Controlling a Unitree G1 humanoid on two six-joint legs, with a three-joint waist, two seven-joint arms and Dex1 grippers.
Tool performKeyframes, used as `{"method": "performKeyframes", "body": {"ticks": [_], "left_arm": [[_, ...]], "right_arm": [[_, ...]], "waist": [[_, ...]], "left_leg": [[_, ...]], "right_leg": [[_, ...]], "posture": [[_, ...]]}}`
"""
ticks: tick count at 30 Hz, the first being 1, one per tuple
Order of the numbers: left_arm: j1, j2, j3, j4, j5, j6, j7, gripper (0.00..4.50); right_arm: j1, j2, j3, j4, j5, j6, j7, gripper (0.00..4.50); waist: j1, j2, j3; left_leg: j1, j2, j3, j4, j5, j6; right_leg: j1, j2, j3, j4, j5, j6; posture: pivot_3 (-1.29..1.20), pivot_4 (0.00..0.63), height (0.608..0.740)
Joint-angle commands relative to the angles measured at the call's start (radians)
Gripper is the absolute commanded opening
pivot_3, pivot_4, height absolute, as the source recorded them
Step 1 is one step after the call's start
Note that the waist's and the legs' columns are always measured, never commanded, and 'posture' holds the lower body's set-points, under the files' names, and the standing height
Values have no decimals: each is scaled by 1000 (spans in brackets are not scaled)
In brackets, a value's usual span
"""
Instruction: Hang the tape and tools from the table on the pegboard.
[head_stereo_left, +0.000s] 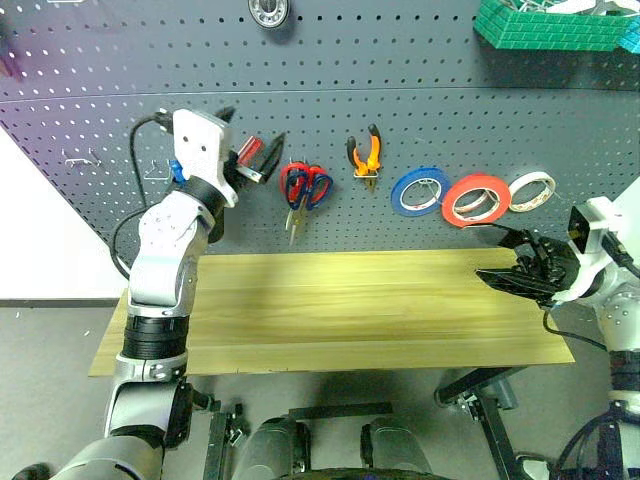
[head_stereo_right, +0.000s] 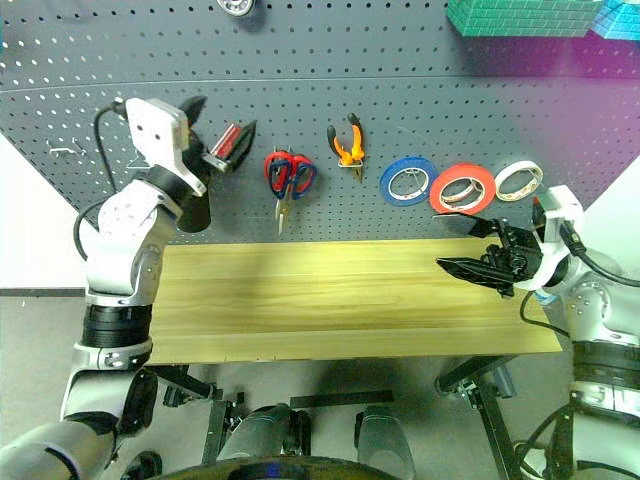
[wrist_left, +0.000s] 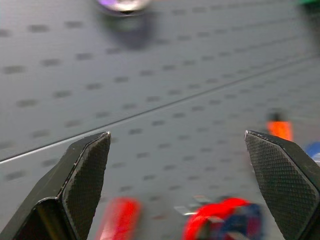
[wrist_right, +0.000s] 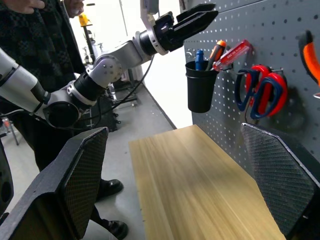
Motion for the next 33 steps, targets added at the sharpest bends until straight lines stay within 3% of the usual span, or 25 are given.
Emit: {"method": "performKeyframes", "body": {"ticks": [1,6,11,14,20,33], "left_arm": [[27,31,-36,-101,-67,64,-96,4484],[74,18,-55,-125,-203,227,-168,4484],[158,63,-68,-84,-299,346,-293,4484],[219,111,-73,-32,-289,327,-369,4484],[279,105,-17,41,-338,276,-456,4484],[365,120,38,83,-330,222,-472,4484]], "right_arm": [[-40,10,-4,19,0,-33,6,4500],[-62,30,6,49,-10,-61,6,4500],[-62,36,14,54,-8,-73,7,4500],[-38,41,7,36,-5,-73,6,4500],[10,31,-1,21,-1,-75,6,4500],[49,53,-3,-8,-6,-75,-3,4500]], "waist": [[-2,2,-4],[2,3,-7],[-1,4,-8],[-5,5,-9],[1,5,-10],[0,8,-15]], "left_leg": [[0,0,0,0,0,0],[2,0,0,0,2,2],[11,0,0,0,0,0],[11,0,0,0,0,0],[11,0,0,0,0,0],[12,0,0,-1,0,0]], "right_leg": [[0,0,0,0,0,0],[2,1,0,0,0,0],[11,0,0,0,0,-1],[10,0,0,0,0,-1],[10,-1,0,-1,-2,-3],[10,-1,1,-1,-2,-3]], "posture": [[-51,0,740],[-48,0,740],[-57,0,740],[-60,0,740],[-63,0,740],[-48,0,740]]}}
